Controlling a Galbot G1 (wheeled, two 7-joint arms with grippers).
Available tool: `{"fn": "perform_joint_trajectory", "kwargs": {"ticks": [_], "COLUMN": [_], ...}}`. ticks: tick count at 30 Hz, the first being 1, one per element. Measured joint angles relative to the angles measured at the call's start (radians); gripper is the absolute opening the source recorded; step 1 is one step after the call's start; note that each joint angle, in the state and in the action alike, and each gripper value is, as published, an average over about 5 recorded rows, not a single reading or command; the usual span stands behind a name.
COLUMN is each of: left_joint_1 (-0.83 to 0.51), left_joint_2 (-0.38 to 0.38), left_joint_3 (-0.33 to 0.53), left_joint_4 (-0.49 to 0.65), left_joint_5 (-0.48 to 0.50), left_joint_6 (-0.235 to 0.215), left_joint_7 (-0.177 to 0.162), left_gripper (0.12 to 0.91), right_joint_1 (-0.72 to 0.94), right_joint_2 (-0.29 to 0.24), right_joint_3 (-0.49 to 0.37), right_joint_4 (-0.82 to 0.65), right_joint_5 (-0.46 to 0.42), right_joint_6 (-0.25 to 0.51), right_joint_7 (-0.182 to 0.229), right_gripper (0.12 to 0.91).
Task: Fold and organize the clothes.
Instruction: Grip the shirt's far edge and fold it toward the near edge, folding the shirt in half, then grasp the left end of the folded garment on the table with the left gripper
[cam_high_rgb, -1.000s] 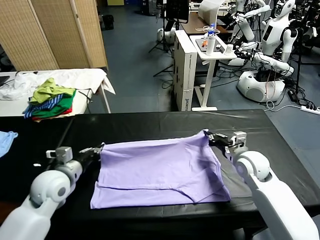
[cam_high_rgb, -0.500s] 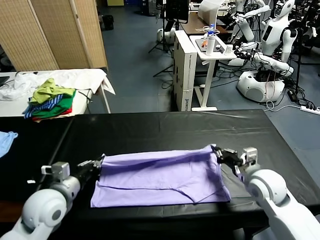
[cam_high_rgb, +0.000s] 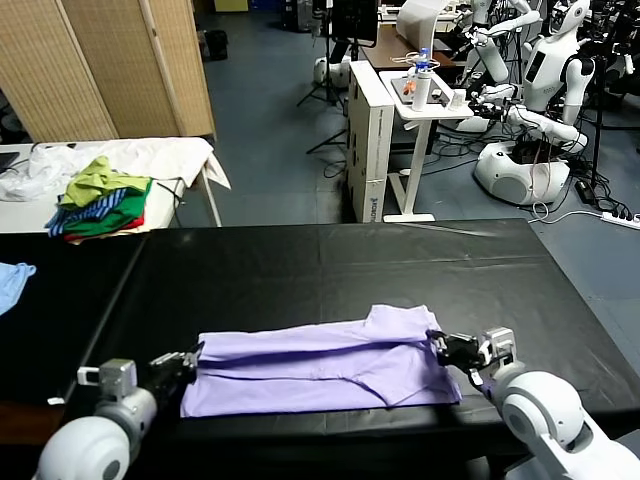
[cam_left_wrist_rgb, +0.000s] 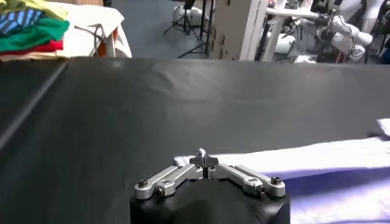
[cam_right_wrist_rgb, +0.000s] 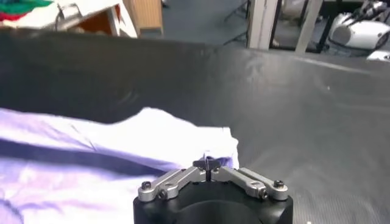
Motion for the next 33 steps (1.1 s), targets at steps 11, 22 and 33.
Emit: {"fn": "perform_joint_trajectory", "kwargs": {"ticks": [11,22,33], "left_joint_1": [0.033,0.068,-0.003], "left_joint_2": [-0.044,-0.080,-0.093], "left_joint_3": [0.016,0.005,-0.003], "left_joint_4": [0.003,-0.044,-0.015], "left_joint_5": [0.075,0.076,0.029], "left_joint_6": [-0.018,0.019,-0.016], "left_joint_7": [-0.010,-0.072,-0.066], "left_gripper": [0.203,0.829,0.907], "right_joint_1": [-0.018,-0.076,0.027], "right_joint_2": [-0.016,-0.002,0.111], "right_joint_3": [0.007,0.097,0.076], "right_joint_4": [0.025,0.098,-0.002], "right_joint_5": [0.018,0.045,0.009], "right_joint_6": [-0.031,-0.034,0.016], "right_joint_7": [-0.007,0.011,0.061], "right_gripper": [0.143,0.632,0.907]}}
